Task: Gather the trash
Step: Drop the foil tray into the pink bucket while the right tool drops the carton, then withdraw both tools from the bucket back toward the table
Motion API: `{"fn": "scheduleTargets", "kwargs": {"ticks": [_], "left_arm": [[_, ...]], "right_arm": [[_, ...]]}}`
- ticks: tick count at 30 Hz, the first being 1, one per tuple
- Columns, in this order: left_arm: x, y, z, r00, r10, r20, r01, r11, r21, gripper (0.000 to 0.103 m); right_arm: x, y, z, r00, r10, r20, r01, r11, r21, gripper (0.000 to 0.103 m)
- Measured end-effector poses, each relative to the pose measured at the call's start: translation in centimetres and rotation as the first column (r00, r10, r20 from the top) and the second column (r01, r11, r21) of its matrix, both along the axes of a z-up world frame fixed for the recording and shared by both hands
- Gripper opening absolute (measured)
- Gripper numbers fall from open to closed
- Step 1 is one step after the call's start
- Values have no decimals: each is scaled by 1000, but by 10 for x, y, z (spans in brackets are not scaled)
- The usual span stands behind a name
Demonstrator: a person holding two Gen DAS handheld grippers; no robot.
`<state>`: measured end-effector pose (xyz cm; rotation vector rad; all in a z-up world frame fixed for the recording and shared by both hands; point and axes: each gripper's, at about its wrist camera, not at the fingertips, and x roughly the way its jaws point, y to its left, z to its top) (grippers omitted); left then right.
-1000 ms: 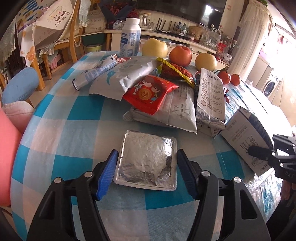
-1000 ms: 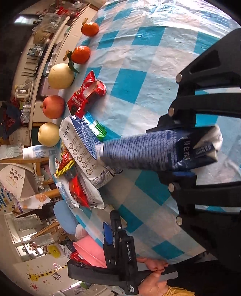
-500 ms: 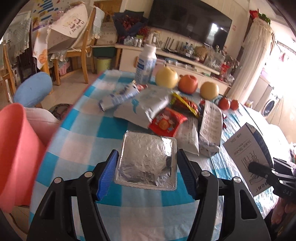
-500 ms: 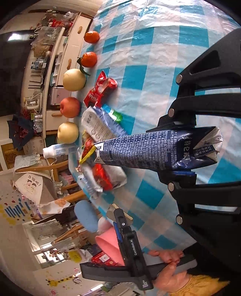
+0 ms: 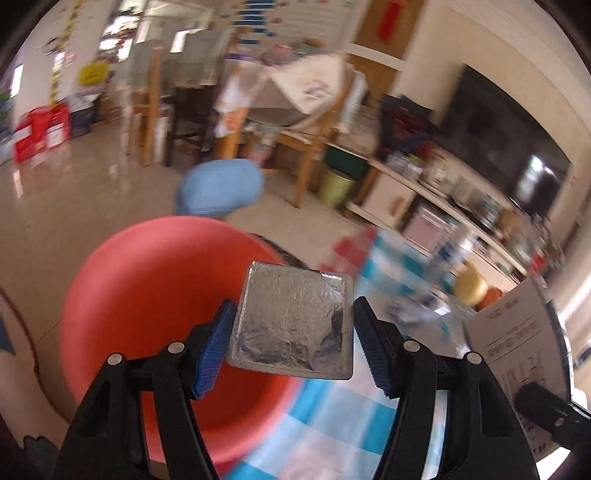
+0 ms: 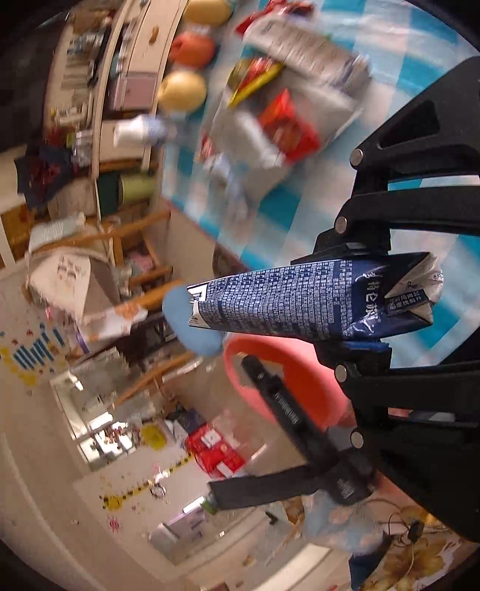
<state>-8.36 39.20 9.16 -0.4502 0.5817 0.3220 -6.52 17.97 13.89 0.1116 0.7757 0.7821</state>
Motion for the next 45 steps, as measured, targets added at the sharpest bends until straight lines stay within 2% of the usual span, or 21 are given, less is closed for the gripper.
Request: {"fn": "scheduleTargets", "kwargs": {"ticks": [4, 9, 11, 13, 14, 15, 16, 19, 24, 29, 33, 37, 40, 45], "left_arm": [[-5, 46, -15, 991, 120, -51, -123, 990, -69, 66], [-8, 75, -30, 979, 183, -91, -194, 971, -140, 66], [-8, 82, -34, 972, 206, -113, -222, 964, -148, 71], [-9, 90, -37, 963, 236, -127, -255, 955, -154, 83], [-10, 92, -38, 959, 252, -130, -271, 951, -151, 85], [-11, 95, -38, 952, 277, -133, -295, 945, -141, 88], [-12, 97, -38, 948, 291, -133, -308, 942, -135, 89], [-11, 100, -39, 945, 300, -130, -317, 938, -141, 89], [-10, 88, -34, 952, 292, -94, -301, 947, -109, 89], [-15, 73, -22, 961, 274, 30, -271, 960, -74, 89], [-17, 52, -10, 961, 223, 161, -220, 975, -39, 91], [-14, 32, -4, 962, 151, 228, -154, 988, -2, 93], [-6, 20, -3, 969, 97, 228, -100, 995, 1, 93], [7, -6, -3, 988, 1, 158, -16, 996, 92, 94]], "right_arm": [[16, 67, 4, 998, 70, -9, -70, 997, 14, 33], [31, 127, -3, 995, 95, -9, -95, 995, -12, 33], [38, 143, -11, 995, 93, -19, -94, 995, -23, 34], [42, 152, -19, 994, 105, -35, -106, 994, -13, 44], [44, 154, -20, 996, 90, -26, -90, 996, -19, 57], [44, 153, -22, 997, 73, -15, -73, 997, -25, 69], [43, 150, -23, 998, 63, -16, -63, 998, -15, 73], [42, 130, -26, 999, 34, -31, -33, 999, 26, 75], [31, 99, -23, 999, -32, 22, 33, 999, -11, 83], [14, 63, -23, 994, -96, 58, 99, 994, -48, 87], [1, 38, -28, 989, -128, 70, 132, 989, -65, 90], [-15, 18, -33, 986, -138, 91, 147, 985, -95, 91], [-29, 7, -37, 981, -140, 135, 158, 978, -133, 91], [-45, -9, -42, 974, -134, 181, 167, 970, -177, 91]]}}
